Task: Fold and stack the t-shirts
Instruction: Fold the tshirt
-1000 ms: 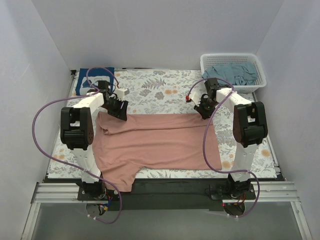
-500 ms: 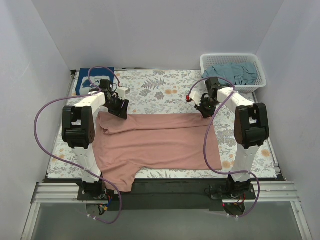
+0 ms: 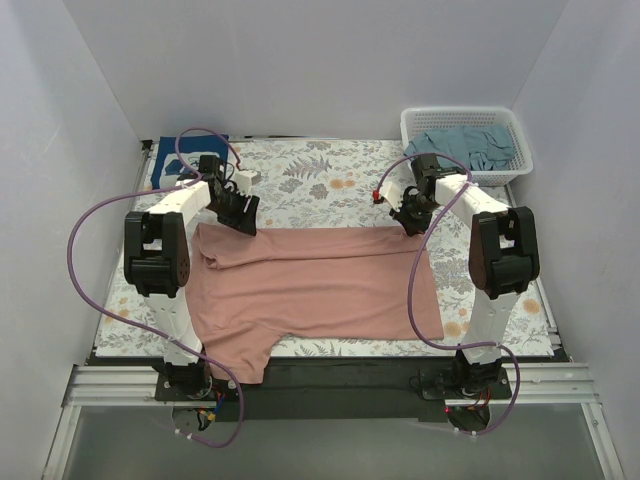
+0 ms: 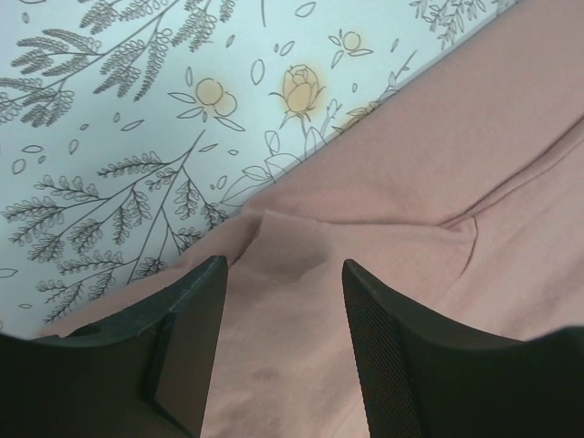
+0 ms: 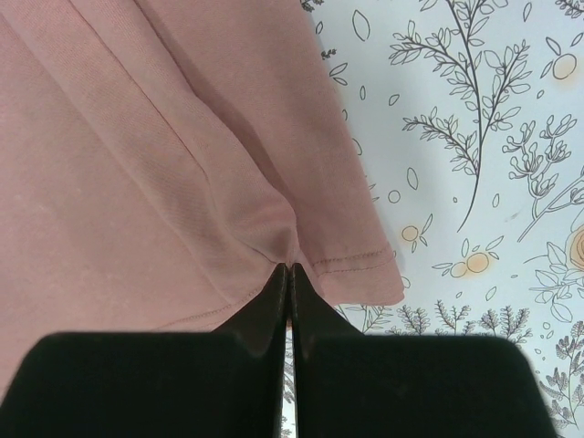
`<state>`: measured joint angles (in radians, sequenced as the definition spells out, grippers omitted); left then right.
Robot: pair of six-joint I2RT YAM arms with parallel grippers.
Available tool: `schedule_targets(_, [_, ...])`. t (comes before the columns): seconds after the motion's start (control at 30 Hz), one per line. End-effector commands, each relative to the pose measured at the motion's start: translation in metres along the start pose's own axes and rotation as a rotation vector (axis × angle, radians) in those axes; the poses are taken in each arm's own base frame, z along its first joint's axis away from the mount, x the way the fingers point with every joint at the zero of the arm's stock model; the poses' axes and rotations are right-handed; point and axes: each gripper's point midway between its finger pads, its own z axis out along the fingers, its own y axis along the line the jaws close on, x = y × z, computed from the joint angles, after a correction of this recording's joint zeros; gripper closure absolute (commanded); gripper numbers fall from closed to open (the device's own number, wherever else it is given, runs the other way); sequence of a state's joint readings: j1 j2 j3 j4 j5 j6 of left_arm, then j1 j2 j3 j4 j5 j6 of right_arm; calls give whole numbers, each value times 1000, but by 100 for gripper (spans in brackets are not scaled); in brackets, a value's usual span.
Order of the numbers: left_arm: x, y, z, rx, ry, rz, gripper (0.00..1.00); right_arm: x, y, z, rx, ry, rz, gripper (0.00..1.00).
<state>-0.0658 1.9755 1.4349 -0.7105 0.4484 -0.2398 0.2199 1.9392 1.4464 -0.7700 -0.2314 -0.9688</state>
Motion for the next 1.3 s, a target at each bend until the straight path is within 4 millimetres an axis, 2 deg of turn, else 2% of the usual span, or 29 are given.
schedule_targets(0.0, [-3, -12, -3, 57, -5, 13, 48, -15, -7, -24, 35, -38, -34, 99])
schedule_targets(0.2, [3, -14, 3, 75, 15, -4, 47, -18, -7, -27, 37, -47, -36, 99])
schedule_targets(0.27, [5, -15, 6, 74, 21, 2, 44, -18, -8, -29, 41, -46, -37, 99])
schedule_targets(0.33, [3, -13, 5, 63, 10, 8, 40, -18, -8, -30, 41, -44, -40, 99])
schedule_targets(0.67, [-7, 8, 6, -40, -7, 21, 38, -19, -7, -31, 34, -40, -40, 99])
schedule_targets(0.83, [-7, 3, 8, -3, -4, 23, 38, -18, -8, -32, 36, -37, -40, 99])
schedule_targets(1.0, [1, -23, 5, 130, 7, 27, 49, -19, -10, -31, 36, -35, -37, 99])
schedule_targets(1.2, [8, -37, 8, 220, 33, 11, 54, -18, -9, -32, 34, -30, -32, 99])
schedule_targets(1.23, [6, -37, 7, 223, 28, 16, 61, -17, -9, -33, 35, -27, -36, 99])
schedule_targets(1.27, [4, -38, 5, 221, 19, 18, 65, -18, -9, -34, 37, -28, -36, 99])
